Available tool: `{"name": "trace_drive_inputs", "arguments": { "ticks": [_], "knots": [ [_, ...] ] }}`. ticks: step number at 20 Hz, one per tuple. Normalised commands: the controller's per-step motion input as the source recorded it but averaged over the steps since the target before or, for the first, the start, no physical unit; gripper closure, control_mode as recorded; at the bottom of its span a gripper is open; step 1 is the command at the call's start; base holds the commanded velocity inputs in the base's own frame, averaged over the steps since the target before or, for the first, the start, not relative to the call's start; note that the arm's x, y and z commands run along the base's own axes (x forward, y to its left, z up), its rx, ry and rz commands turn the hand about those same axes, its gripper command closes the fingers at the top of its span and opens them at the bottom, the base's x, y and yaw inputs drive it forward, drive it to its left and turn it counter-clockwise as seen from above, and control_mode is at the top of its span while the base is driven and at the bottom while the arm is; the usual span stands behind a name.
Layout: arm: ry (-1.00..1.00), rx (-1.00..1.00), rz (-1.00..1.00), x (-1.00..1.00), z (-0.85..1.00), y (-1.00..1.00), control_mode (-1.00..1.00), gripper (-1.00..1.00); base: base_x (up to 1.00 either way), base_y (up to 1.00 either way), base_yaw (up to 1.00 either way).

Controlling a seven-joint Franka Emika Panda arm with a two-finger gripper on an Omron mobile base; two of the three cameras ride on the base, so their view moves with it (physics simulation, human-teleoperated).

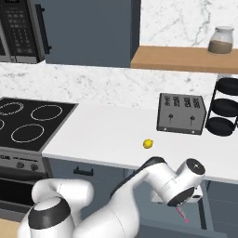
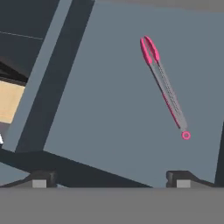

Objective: Pick the tongs from the drawer and place it on the counter.

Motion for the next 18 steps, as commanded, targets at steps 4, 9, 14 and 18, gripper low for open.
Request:
{"name": "trace_drive_inputs", "arguments": {
  "ticks": [4,9,14,18],
  "knots": [
    [0.0,0.0,0.06,0.29,-0.49,-0.02,-1.0,-1.0,0.0,0.0,0.0],
    [0.0,0.0,0.04,0.04,-0.66,-0.04,-1.0,-1.0,0.0,0.0,0.0],
    [0.01,0.0,0.04,0.17,-0.57,-0.01,-1.0,-1.0,0.0,0.0,0.0],
    [0.04,0.0,0.02,0.24,-0.4,-0.15,-1.0,-1.0,0.0,0.0,0.0]
  ]
}}
